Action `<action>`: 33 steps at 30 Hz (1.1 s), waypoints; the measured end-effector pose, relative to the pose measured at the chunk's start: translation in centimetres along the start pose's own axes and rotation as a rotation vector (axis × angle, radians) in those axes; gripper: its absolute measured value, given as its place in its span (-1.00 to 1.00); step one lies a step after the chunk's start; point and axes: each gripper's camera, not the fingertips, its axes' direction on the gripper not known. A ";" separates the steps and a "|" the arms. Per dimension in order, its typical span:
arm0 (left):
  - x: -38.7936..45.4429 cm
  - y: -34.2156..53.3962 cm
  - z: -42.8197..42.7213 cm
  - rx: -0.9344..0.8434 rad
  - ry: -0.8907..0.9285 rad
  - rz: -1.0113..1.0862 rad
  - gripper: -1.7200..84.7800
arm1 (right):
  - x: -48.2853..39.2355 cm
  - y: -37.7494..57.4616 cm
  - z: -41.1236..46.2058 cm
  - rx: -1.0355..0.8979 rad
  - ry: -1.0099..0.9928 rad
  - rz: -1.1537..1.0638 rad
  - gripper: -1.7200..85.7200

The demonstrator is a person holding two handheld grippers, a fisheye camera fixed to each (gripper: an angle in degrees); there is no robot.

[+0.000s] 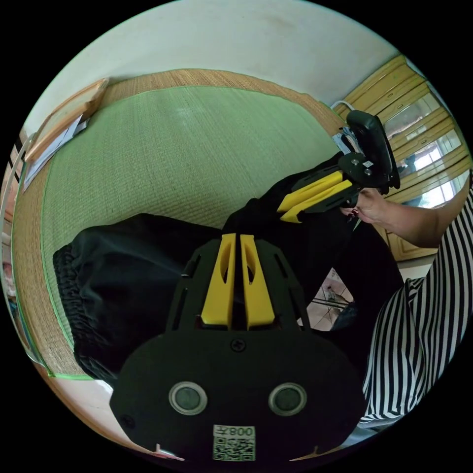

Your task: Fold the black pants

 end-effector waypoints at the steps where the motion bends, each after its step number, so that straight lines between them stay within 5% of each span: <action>1: 0.3 0.0 0.0 0.009 0.005 -0.007 -0.92 | 0.0 0.2 0.4 -0.011 0.004 -0.013 -0.83; 13: 1.2 -0.2 -0.1 0.030 -0.011 -0.009 -0.90 | 4.5 -0.5 -2.9 0.093 -0.032 0.011 -0.82; 19: -3.5 -0.2 -3.9 0.183 -0.017 -0.172 -0.80 | 3.5 -2.7 -1.9 0.075 -0.002 -0.059 -0.76; 23: -8.5 -0.7 -3.3 0.102 0.026 -0.338 -0.75 | 4.1 -4.3 -0.5 0.031 -0.003 -0.051 -0.73; 28: -9.2 -1.8 -0.5 -0.040 -0.069 -0.372 -0.87 | 3.7 -7.6 4.0 -0.142 0.007 -0.081 -0.80; 33: -9.3 -1.2 -2.0 0.071 -0.086 -0.395 -0.94 | 3.8 -7.2 2.9 -0.122 0.042 -0.079 -0.92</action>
